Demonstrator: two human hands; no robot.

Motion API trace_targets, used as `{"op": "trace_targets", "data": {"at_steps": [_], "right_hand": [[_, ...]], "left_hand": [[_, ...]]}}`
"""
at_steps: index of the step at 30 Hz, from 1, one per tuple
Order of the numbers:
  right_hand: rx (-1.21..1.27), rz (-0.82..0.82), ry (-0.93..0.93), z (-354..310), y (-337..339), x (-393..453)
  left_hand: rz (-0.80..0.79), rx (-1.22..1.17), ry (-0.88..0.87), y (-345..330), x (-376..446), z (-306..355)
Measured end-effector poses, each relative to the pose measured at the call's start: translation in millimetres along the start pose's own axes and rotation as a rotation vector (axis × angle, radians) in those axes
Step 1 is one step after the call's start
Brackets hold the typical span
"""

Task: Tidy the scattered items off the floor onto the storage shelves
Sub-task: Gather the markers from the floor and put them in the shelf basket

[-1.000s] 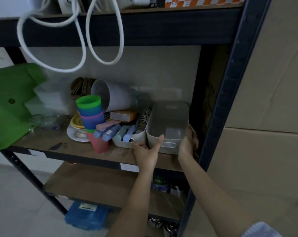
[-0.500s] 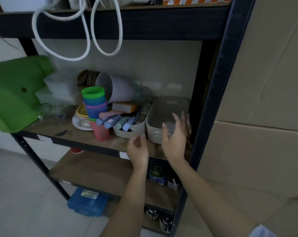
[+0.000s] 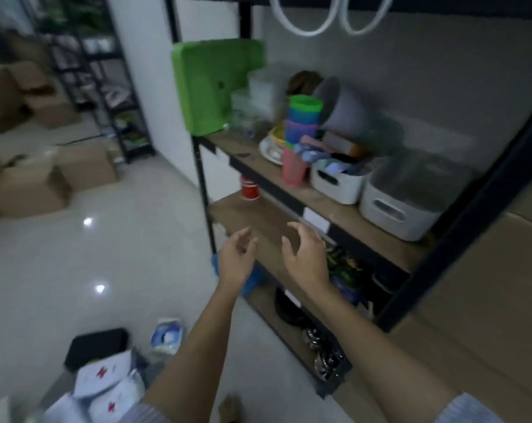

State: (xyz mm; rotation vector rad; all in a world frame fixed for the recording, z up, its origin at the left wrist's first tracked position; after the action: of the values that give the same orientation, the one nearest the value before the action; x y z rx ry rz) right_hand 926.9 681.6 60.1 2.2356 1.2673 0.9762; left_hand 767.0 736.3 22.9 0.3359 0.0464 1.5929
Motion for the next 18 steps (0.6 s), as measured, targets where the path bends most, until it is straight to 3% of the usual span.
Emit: {"op": "trace_targets", "data": {"at_steps": [9,14,18], "right_hand": [[0.068,-0.657,0.083,-97.4,-141.2,-107.7],[0.036,-0.859,0.209,-148.8,-197.6,-181.3],[0.039,-1.005,0.238,-192.7,-235.4,-251.4]], "left_hand": [[0.328,0.142,0.376,208.0,-137.3,-120.7],[0.559,0.105,0.538,297.6,-231.9,-156.7],[0.653,0.079,0.633,358.3,-306.1,-170.3]]}}
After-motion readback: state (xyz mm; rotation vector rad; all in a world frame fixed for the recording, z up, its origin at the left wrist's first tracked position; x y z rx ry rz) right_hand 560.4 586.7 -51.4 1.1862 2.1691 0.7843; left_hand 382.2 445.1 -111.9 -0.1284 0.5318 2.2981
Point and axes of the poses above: each hand's wrist, its own x-axis towards the middle knuckle, its own y-axis out of the back of the hand, z = x × y, the point moved 5 cm from there along x, towards the middle knuckle, and after that the axes turned 4 degrees about -y, right-handed, at the moved point
